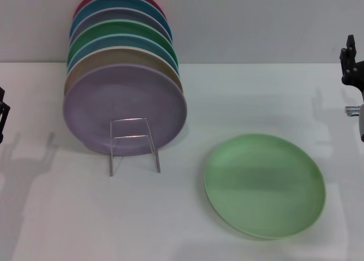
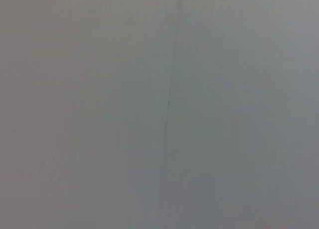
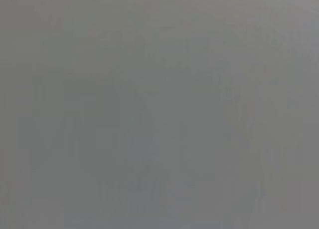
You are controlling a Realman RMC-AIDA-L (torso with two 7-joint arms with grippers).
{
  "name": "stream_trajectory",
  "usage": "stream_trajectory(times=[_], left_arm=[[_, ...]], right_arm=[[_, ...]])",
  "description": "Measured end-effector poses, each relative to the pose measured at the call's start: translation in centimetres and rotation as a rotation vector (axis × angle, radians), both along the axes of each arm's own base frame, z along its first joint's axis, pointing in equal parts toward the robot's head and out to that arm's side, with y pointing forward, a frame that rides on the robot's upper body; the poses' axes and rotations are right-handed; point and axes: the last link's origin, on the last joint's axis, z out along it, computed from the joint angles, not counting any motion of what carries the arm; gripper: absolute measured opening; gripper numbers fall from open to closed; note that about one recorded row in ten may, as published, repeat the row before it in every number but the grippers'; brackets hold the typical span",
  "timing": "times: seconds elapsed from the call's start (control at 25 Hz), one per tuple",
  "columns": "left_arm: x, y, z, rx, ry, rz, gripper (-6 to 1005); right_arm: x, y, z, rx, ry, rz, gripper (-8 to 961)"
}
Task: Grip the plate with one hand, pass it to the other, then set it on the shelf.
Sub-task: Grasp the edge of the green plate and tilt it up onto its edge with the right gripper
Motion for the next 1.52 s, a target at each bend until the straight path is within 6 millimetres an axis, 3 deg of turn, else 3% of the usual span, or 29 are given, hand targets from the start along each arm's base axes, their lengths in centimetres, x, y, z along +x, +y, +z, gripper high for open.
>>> stream_trajectory(times=[0.48,0.64,0.8,1.04,1.36,1.52], left_arm=[[0.1,0.1,0.0,0.002,0.001,-0.005,743],[0.2,0.1,0.1,0.003,0.000,-0.008,743],[0.2,0.1,0.1,0.004,0.001,-0.009,743],[0.2,0.1,0.1,0.004,0.001,-0.009,743],[0.1,0.0,0.1,0.004,0.001,-0.009,743],[0.2,0.1,0.1,0.003,0.001,-0.012,743]], right_arm=[[0.2,0.0,0.0,0.002,-0.019,-0.020,558],[-0.5,0.1,0.4,0.043,-0.130,-0.102,551],[-0.8,0.6,1.0,0.014,-0.089,-0.158,544],[-0.5,2.3,1.4,-0.230,0.043,-0.233,533],[-0.7,3.0,1.6,-0.513,0.132,-0.212,519],[-0.6,3.0,3.0,-0.661,0.205,-0.199,512]])
